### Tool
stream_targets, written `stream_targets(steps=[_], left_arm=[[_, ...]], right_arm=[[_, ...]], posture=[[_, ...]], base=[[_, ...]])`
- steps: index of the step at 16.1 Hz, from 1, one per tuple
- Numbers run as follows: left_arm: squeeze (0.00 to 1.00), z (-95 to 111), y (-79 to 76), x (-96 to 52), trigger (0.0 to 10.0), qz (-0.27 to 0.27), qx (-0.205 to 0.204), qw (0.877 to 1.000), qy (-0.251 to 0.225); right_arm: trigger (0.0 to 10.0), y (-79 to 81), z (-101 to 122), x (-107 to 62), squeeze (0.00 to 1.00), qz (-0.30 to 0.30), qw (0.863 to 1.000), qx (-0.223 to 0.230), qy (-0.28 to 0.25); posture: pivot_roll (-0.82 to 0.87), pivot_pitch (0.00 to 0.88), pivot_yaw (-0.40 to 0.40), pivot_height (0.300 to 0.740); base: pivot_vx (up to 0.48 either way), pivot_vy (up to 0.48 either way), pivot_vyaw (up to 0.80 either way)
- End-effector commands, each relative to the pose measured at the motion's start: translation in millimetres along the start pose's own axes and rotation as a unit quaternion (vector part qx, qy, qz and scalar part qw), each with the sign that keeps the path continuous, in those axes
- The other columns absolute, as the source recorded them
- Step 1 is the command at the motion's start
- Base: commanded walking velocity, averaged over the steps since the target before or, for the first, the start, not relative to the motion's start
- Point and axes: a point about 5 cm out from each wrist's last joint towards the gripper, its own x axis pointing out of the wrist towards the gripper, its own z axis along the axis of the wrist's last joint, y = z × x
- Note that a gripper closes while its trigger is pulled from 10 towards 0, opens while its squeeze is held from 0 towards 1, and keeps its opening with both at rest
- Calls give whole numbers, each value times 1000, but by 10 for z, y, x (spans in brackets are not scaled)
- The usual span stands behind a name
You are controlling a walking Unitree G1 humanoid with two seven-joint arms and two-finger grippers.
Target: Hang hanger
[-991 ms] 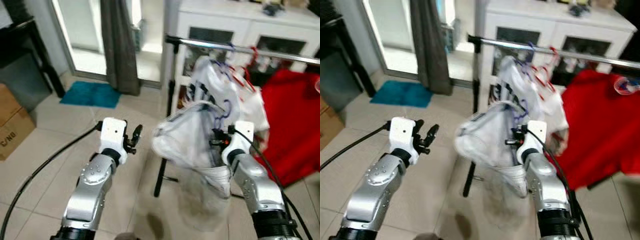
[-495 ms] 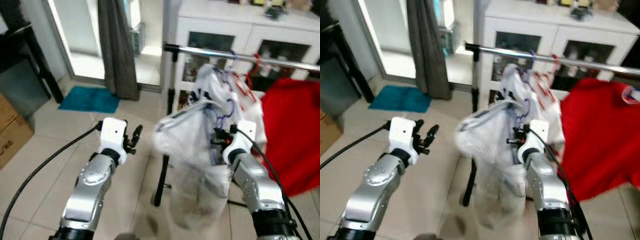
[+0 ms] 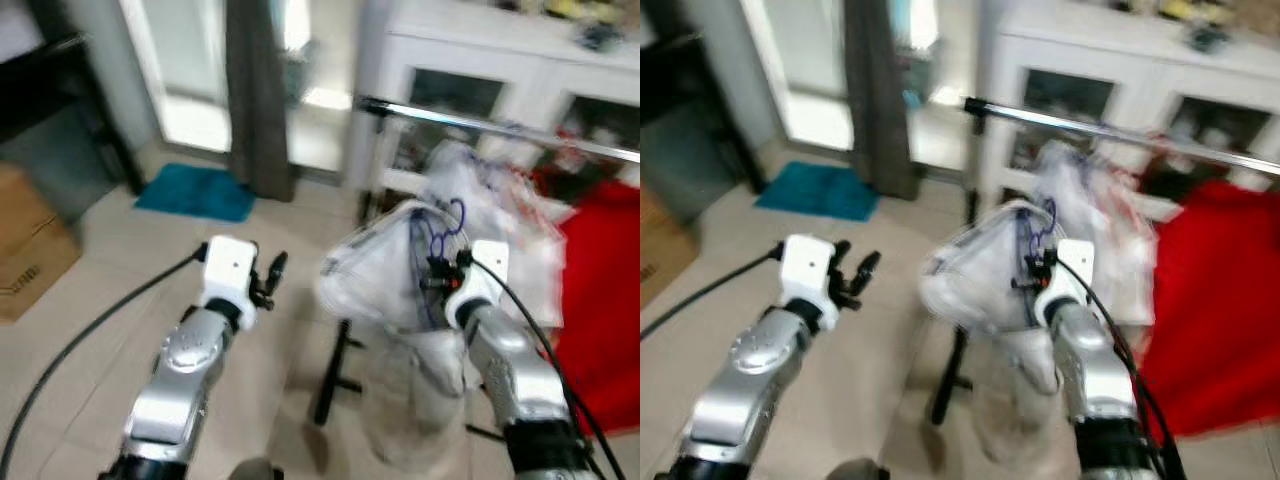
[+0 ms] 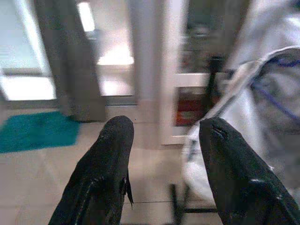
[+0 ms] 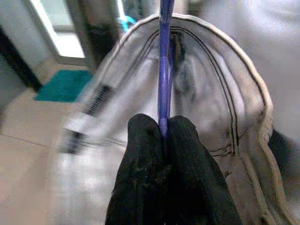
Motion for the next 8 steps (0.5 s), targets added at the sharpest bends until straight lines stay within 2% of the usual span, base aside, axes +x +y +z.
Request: stream_targets(steps=[1,3,6,8], left_arm=[[0,34,16,4,10000,3,4,1000,-4],[0,35,18,3,10000,2,6,1000,-4],[0,26,0,3,10000,-2,7,1000,-2],[0,24,-11,3,10000,-7,9,1000,-1]], right_arm=[[10000,53,185,15,0,12,999,2,-45],[10000,36,208,12,0,10,999,16,-49],[10000,5,210,5,0,4,999,22,-48],[10000,5,217,-6,0,3,999,13,-52]], posture=[[174,26,-25,740],[173,27,-24,740],[170,29,-20,740],[169,31,-18,740]], base=[[360,0,0],[360,0,0],[360,0,-748],[360,0,0]])
